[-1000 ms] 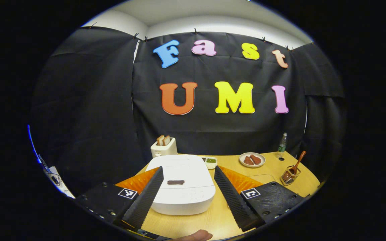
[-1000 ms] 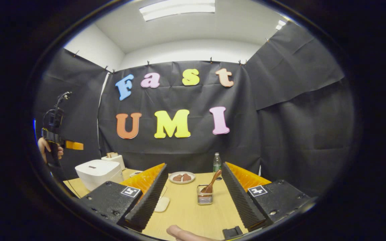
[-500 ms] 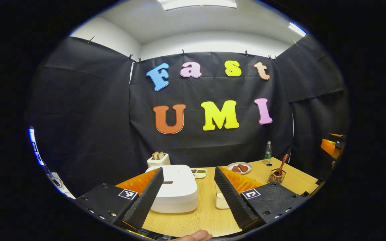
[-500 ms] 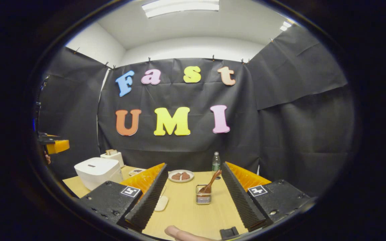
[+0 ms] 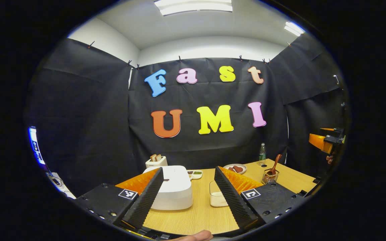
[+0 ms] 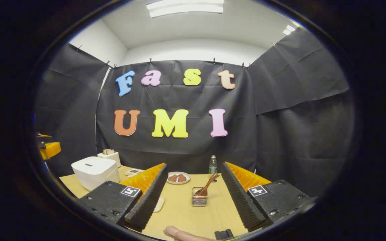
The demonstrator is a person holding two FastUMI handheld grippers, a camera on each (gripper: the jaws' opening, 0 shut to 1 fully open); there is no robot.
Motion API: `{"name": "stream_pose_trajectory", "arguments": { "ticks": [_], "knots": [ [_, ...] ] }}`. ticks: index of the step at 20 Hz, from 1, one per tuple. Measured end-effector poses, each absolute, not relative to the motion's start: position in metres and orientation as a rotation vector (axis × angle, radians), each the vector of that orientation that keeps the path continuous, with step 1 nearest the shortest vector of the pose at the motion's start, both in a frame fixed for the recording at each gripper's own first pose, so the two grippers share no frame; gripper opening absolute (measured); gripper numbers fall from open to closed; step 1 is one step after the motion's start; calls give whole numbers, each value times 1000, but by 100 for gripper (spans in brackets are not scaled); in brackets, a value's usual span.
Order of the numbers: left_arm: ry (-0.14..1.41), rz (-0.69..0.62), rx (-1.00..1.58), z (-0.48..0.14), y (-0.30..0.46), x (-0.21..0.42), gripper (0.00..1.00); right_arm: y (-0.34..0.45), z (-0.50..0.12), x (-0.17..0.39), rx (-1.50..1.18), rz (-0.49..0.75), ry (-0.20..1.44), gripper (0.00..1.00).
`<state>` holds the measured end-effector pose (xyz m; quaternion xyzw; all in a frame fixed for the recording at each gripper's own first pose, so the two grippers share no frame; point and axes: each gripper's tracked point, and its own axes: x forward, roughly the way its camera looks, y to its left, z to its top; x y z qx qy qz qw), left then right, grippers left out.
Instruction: Close the left gripper, press the button to open the rice cooker; take a wooden spoon from the chopstick holder with the right hand, scoop a spoonful of rice and pour it into the rice cooker, then put the wooden spoon back into the chopstick holder.
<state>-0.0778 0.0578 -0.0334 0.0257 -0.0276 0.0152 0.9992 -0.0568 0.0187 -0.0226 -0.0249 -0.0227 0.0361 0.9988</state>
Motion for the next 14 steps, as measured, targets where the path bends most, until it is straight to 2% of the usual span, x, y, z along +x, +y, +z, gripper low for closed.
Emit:
{"name": "stream_pose_trajectory", "arguments": {
  "ticks": [4,14],
  "knots": [
    [-75,-2,36,-33,44,-89,96,11,-26,-62,-28,66,-45,100],
    [-62,31,8,-46,54,-91,96,0,-27,-74,-28,64,-67,100]
  ]
}}
